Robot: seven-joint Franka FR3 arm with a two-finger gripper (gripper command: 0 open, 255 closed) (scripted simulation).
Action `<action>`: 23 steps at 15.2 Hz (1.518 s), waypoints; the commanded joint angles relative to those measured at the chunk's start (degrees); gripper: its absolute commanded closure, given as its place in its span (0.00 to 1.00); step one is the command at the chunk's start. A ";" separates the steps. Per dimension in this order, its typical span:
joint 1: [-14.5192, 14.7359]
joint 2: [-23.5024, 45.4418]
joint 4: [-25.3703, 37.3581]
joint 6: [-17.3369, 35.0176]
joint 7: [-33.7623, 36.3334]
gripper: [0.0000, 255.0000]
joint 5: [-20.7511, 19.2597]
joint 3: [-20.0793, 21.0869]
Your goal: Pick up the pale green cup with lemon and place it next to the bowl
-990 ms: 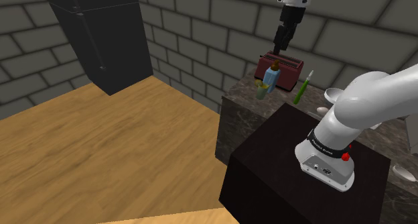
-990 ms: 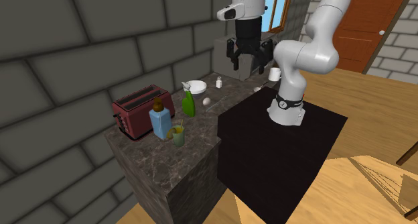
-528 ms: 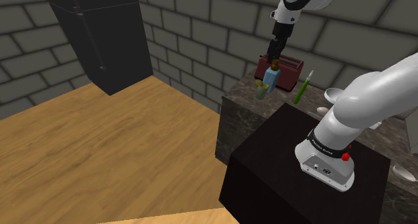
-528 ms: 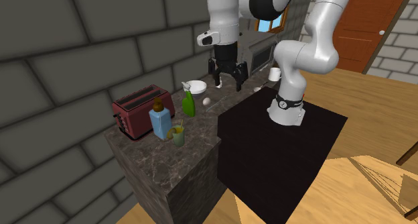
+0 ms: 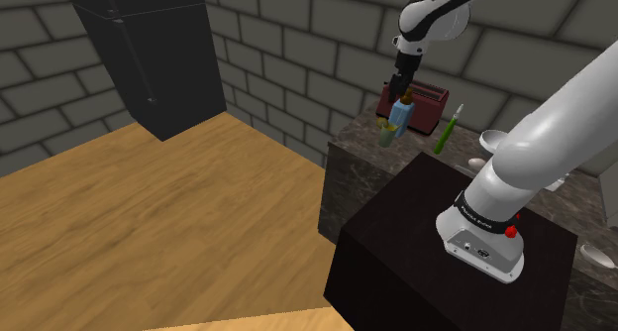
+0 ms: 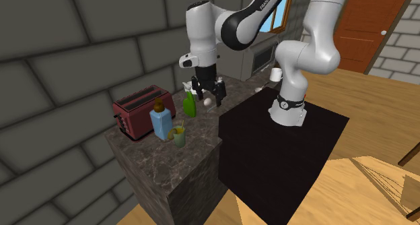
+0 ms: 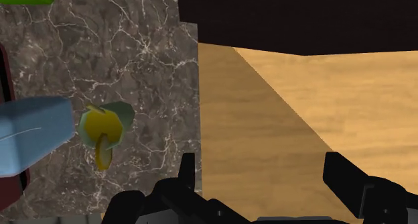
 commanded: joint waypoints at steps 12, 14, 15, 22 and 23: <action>-4.65 30.86 16.23 12.65 -17.98 0.00 15.13 -1.38; -6.44 35.41 19.83 13.40 -20.07 0.00 17.12 -0.41; -7.37 37.65 21.73 13.67 -20.97 0.00 17.96 0.11; -12.86 51.35 34.65 14.53 -24.77 0.00 21.49 3.08; -13.01 51.95 34.78 15.01 -24.91 0.00 21.72 3.31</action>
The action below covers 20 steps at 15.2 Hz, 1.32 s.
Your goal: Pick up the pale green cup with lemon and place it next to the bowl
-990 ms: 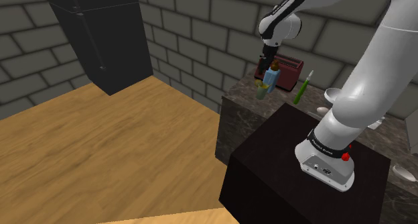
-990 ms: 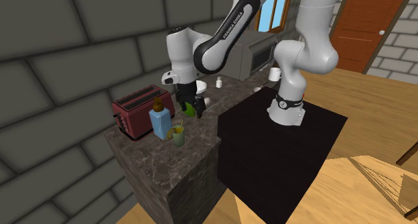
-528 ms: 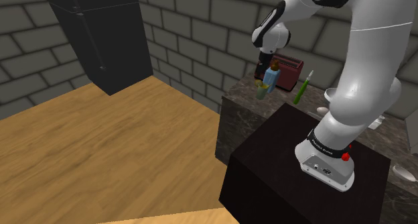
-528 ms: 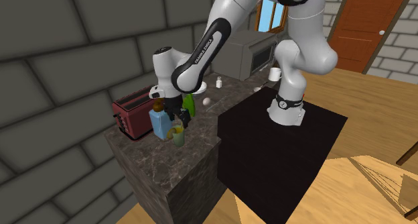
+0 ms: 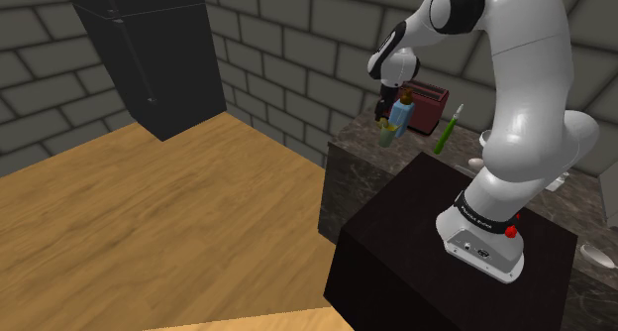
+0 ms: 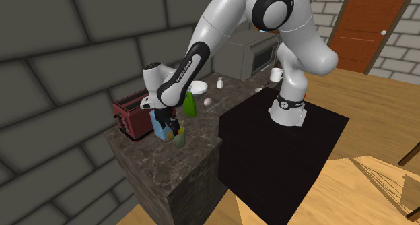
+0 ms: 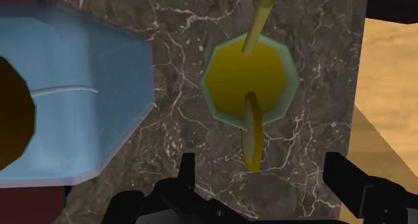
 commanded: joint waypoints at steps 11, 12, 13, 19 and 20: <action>-1.18 4.61 1.64 3.04 -0.97 0.00 1.58 1.67; -1.18 4.61 1.64 3.04 -0.97 0.00 1.58 1.67; -1.17 4.60 1.64 3.04 -0.97 0.00 1.58 1.67; -1.17 4.60 1.64 3.04 -0.97 1.00 1.58 1.67; -1.17 4.60 1.64 3.04 -0.97 1.00 1.58 1.67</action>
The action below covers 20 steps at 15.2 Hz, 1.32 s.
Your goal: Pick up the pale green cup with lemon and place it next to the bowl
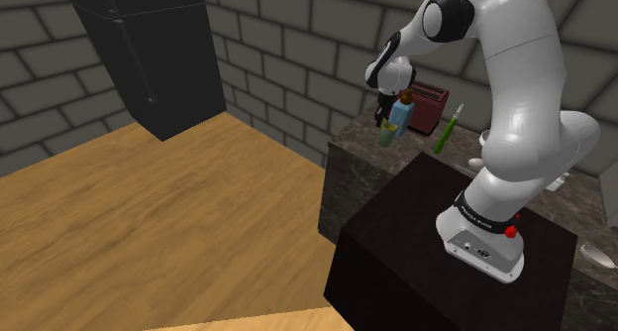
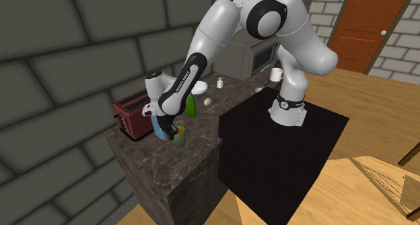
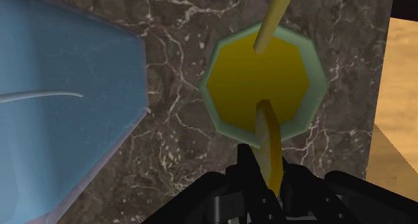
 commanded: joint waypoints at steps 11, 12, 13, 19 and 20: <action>1.24 -4.56 -1.65 -2.99 0.99 1.00 -1.54 -1.63; 1.41 -5.20 -1.83 -3.44 1.15 1.00 -1.78 -1.87; 1.58 -5.83 -2.00 -3.89 1.31 1.00 -2.02 -2.10; 2.58 -9.51 -2.76 -6.75 2.31 1.00 -3.57 -3.46; 2.74 -10.10 -2.84 -7.24 2.48 1.00 -3.83 -3.68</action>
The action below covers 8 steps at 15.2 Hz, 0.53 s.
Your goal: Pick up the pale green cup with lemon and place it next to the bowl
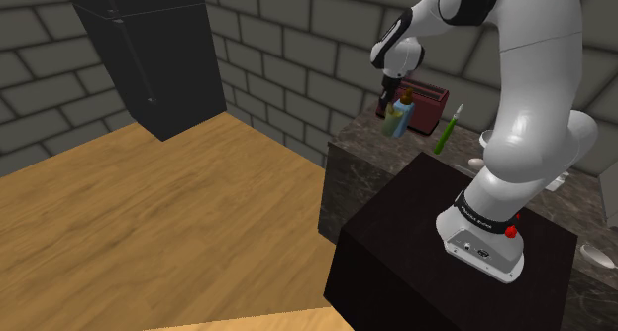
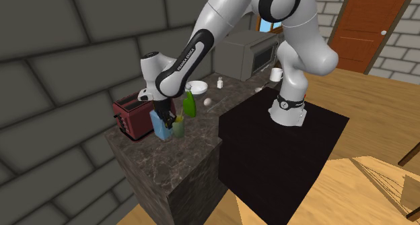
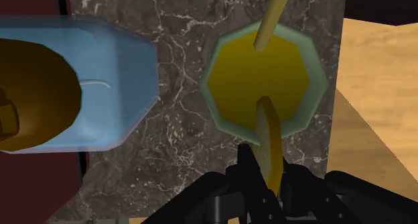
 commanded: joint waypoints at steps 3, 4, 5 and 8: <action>0.60 -2.32 -0.14 -2.11 0.71 1.00 -1.09 -0.86; 0.75 -2.89 -0.17 -2.63 0.89 1.00 -1.37 -1.07; 0.90 -3.46 -0.19 -3.15 1.07 1.00 -1.64 -1.27; 1.32 -5.12 -0.17 -4.74 1.61 1.00 -2.47 -1.85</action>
